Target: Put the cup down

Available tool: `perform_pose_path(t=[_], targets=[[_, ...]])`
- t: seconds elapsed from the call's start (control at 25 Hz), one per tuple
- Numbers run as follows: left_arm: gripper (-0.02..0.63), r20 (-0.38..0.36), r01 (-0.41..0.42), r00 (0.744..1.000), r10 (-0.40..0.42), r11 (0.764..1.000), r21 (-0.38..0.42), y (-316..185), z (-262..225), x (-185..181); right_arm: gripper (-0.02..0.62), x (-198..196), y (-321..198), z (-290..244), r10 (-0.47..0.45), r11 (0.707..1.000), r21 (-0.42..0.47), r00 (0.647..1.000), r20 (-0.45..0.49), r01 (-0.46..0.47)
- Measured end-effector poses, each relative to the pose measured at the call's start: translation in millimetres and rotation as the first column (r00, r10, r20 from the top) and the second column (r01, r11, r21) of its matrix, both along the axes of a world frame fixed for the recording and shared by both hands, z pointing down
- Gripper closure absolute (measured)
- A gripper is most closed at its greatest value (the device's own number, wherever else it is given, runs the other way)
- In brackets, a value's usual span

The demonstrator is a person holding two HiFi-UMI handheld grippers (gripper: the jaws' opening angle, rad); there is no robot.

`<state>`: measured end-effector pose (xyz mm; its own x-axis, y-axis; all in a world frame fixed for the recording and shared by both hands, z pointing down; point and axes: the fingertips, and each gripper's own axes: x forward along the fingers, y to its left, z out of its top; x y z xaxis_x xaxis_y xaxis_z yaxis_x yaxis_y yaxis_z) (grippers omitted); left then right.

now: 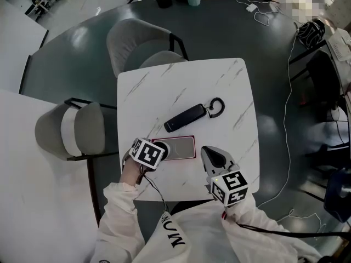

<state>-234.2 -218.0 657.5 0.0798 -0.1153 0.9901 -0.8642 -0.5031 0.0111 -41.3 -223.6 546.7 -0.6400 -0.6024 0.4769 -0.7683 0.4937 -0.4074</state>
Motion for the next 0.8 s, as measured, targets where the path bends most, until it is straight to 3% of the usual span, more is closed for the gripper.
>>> perform_pose_path(t=[0.44, 0.8], targets=[[0.459, -0.027, 0.008, 1.0, -0.006, 0.996, 0.087, 6, -30, 2, 0.591, 3, 18, -22, 0.01, 0.998, 0.061, 1.0, -0.015, -0.009], [0.459, -0.054, 0.042, 0.998, -0.032, 0.979, 0.201, 26, -68, 1, 0.591, -1, 51, -43, 0.007, 0.994, 0.108, 1.0, -0.022, -0.004]])
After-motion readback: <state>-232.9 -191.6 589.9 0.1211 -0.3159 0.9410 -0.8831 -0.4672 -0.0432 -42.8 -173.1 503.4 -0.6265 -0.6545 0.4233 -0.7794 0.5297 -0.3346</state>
